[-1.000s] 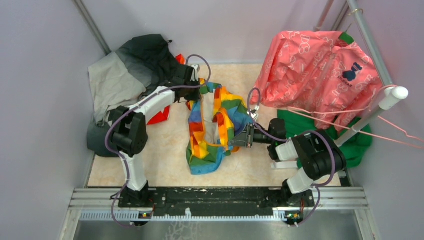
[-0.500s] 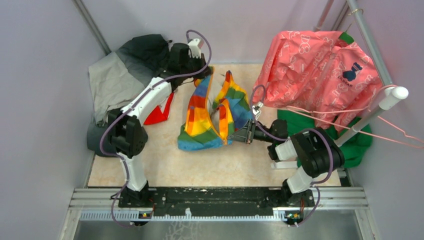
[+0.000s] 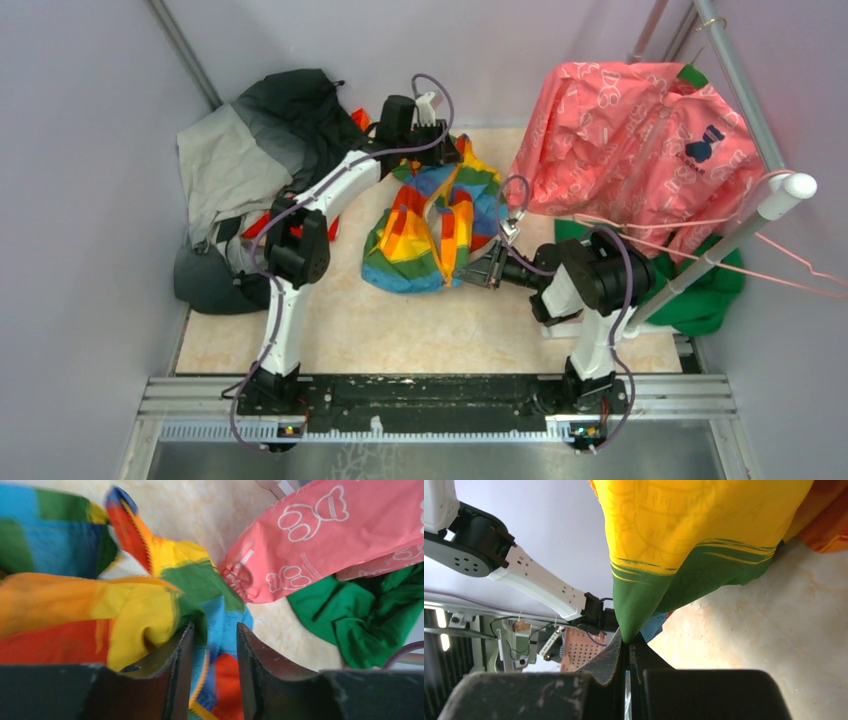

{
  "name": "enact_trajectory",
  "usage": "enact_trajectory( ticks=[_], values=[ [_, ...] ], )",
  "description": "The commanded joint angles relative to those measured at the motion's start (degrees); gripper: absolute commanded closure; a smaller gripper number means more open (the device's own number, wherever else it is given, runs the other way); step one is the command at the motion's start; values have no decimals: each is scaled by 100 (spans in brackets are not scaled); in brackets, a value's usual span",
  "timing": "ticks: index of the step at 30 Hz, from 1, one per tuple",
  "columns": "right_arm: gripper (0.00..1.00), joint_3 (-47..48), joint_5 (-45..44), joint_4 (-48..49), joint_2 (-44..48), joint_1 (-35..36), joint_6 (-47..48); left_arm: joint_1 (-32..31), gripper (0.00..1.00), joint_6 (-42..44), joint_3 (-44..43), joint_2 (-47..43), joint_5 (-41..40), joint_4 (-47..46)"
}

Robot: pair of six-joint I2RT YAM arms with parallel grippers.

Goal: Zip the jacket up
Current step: Adjust the jacket at the center of the board, then zip the zipper on the jacket.

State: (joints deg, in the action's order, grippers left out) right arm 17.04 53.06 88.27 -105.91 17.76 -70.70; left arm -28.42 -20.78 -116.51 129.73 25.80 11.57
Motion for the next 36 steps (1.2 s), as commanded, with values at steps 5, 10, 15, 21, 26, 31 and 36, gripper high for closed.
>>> enact_trajectory(
  ticks=[5,10,15,21,26,31,36],
  values=[
    [100,98,-266,1025,-192,-27,-20,-119,27,-82,1400,-1724,-932,-988],
    [100,124,-247,1036,-346,-26,-117,-93,2,-657,4362,-3909,-1097,-2271],
    [100,121,-240,1039,-305,-27,-170,-73,1,-2477,7235,-5665,-487,-3855],
    [100,114,-297,1037,-196,-31,-240,-899,13,-4413,9638,-7313,-1437,-4733],
    [100,117,-322,1043,-229,-33,-294,-1769,33,-5873,10787,-7361,-2482,-5803],
    [100,114,-349,1043,-207,-25,-354,-2463,39,-6801,11248,-6138,-3567,-7351],
    [100,100,-384,1047,-156,-11,-449,-2536,39,-7164,11341,-4145,-4144,-9938]
  ],
)
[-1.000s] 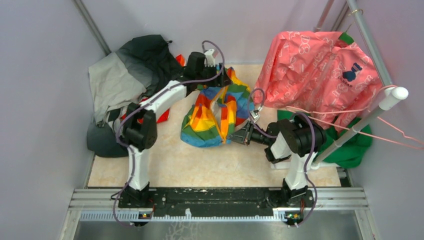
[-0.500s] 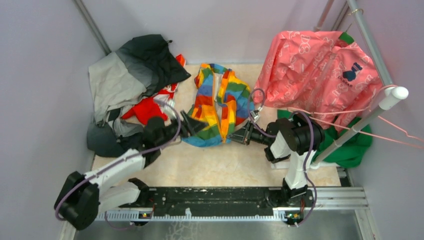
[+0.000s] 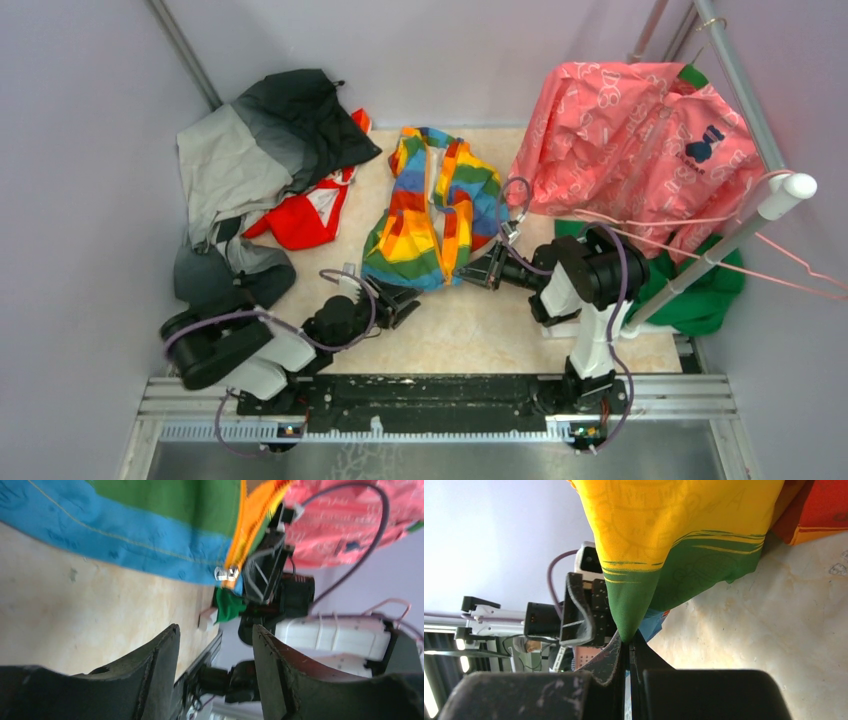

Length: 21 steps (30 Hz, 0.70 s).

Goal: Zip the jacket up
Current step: Zip the zipper on the jacket.

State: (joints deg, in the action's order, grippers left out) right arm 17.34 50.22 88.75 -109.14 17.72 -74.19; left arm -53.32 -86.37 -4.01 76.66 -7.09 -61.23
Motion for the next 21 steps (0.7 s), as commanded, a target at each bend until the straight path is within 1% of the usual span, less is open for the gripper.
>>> enact_trajectory(
  ticks=[1,3,4,6,8,11,15,19,20,21],
  values=[
    [100,70,-113,996,191,-12,-114,-47,37,-650,11,1585,-916,-3120],
    [100,61,-124,997,232,9,-149,-47,36,-770,-215,2638,-921,-4018],
    [100,60,-127,996,243,9,-169,-45,35,-1068,-386,2990,-878,-4138],
    [100,56,-137,995,281,17,-192,-47,33,-1140,-706,3395,-751,-4150],
    [100,50,-136,997,312,14,-208,-55,32,-1091,-869,3539,-842,-4143],
    [100,40,-152,996,330,21,-210,-47,29,-917,-876,3416,-1143,-4144],
    [100,43,-158,997,282,66,-232,-29,28,-973,-910,3409,-1176,-4145],
    [100,38,-169,995,342,184,-237,-29,33,-1261,-1106,3688,-1169,-4142],
    [100,36,-170,995,344,203,-228,-29,36,-1273,-1163,3737,-1198,-4147],
    [100,35,-179,995,337,216,-219,-29,45,-1269,-1217,3770,-1230,-4145]
  ],
)
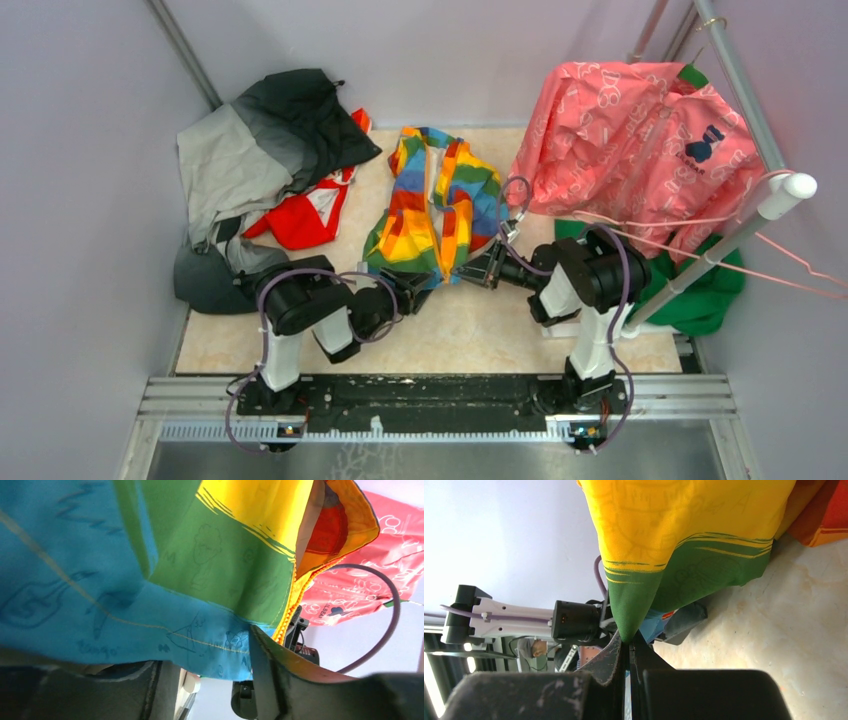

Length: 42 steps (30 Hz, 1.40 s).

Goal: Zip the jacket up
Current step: Zip the zipper on the jacket.

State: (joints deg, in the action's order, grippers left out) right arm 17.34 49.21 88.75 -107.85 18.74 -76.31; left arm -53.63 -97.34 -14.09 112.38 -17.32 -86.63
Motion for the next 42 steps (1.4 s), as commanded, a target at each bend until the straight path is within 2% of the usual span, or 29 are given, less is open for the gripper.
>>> enact_trajectory(
  ticks=[1,4,5,8,10,16,22,24,25,26,28,31,37,41,42],
  values=[
    [100,28,-89,995,197,112,5,1,48,-177,-247,212,-226,-1611],
    [100,10,-105,993,156,113,39,19,60,-105,-291,171,-207,-1608],
    [100,6,-120,989,135,117,43,19,71,-94,-276,158,-190,-1611],
    [100,-34,-177,986,39,88,103,19,91,-72,-198,100,-131,-1607],
    [100,-70,-225,978,-50,18,129,19,99,-38,-138,71,-25,-1604],
    [100,-168,-300,654,-112,-404,528,-20,100,78,81,4,257,-1603],
    [100,-153,-309,-935,205,-634,1459,-28,100,507,121,-44,851,-1315],
    [100,-71,-116,-1178,199,-631,1629,-25,100,589,145,-10,957,-1180],
    [93,-7,53,-1260,188,-634,1724,-25,100,658,178,13,987,-1170],
    [80,56,208,-1347,206,-631,1833,-25,100,712,203,24,1000,-1150],
    [62,106,434,-1578,376,-654,2031,-12,100,869,271,26,1022,-1164],
    [49,162,682,-1994,826,-727,2427,5,100,1198,352,-62,1080,-1032],
    [45,348,1355,-3284,1948,-840,3573,44,100,2240,277,-392,1451,-777],
    [44,497,1357,-3946,2347,-1000,3935,54,100,2877,182,-917,1640,-85],
    [43,585,1244,-4380,2378,-1088,4122,54,100,3015,167,-1059,1659,184]
  ],
)
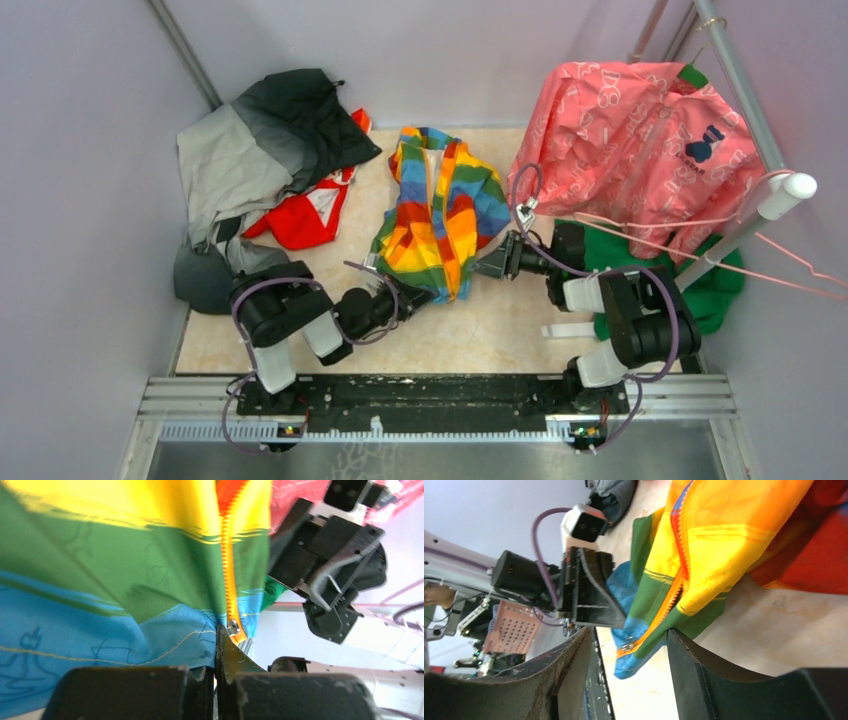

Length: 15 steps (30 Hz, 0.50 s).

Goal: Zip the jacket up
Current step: Zip the zipper on the jacket.

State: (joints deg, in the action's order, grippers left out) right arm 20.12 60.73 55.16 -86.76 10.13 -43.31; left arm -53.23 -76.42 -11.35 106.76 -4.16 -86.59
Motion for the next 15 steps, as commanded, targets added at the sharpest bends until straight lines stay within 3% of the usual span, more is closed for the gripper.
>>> enact_trajectory(
  ticks=[1,6,12,14,15],
  values=[
    [42,399,-21,-1517,266,-328,1030,15,100,1029,-104,-643,345,362],
    [41,602,-103,-2395,342,-642,1601,23,100,1581,-105,-1348,336,1297],
    [41,746,712,-2016,566,-551,1794,23,100,2352,-425,-1864,813,2580],
    [42,943,973,-2400,753,-326,2447,23,100,2532,-479,-1969,932,2960],
    [43,1130,1022,-3038,860,-148,3170,23,100,2569,-463,-2028,965,3099]
  ],
)
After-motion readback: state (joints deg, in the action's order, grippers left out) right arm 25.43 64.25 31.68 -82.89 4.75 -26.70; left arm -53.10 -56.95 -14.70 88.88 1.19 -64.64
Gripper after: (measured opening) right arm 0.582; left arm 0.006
